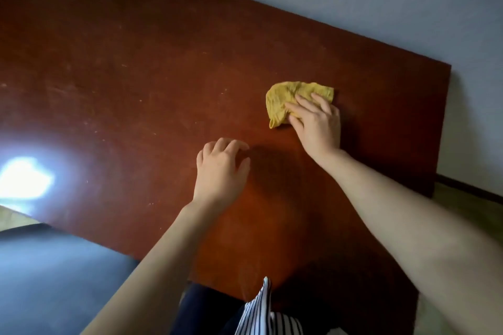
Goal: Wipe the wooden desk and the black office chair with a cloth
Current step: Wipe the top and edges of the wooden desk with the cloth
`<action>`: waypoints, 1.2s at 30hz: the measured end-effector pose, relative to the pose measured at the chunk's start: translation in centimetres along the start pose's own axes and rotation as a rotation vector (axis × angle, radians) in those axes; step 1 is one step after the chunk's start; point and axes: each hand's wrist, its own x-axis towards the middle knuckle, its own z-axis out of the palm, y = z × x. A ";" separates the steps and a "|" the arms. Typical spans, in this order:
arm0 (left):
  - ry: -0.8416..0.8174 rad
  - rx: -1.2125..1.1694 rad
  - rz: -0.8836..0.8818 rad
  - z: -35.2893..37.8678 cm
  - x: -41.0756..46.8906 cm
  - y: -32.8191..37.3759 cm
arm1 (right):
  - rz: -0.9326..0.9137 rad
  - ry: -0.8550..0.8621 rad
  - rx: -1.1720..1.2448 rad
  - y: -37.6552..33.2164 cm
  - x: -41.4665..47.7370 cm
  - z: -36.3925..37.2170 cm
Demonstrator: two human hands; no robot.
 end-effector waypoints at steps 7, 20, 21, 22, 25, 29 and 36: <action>-0.059 -0.078 0.048 -1.7 4.3 -2.1 | 0.450 0.101 0.015 -0.4 8.0 0.4; 0.092 -0.225 0.111 -1.0 8.8 -1.5 | -0.117 0.040 0.014 -4.7 -3.0 1.2; 0.084 -0.226 0.127 -0.6 8.8 -1.0 | -0.190 0.007 0.015 -3.8 -4.4 0.9; 0.071 -0.218 0.149 -0.2 8.8 -0.5 | -0.260 -0.027 0.014 -2.8 -5.9 0.5; 0.025 -0.190 0.203 1.2 8.6 1.2 | -0.461 -0.137 0.013 1.0 -9.2 -1.0; 0.005 -0.152 0.223 3.2 8.0 3.1 | -0.655 -0.245 -0.030 6.9 -9.8 -3.3; 0.026 0.267 0.159 5.7 7.6 4.4 | -0.429 -0.176 -0.047 14.0 -3.6 -5.5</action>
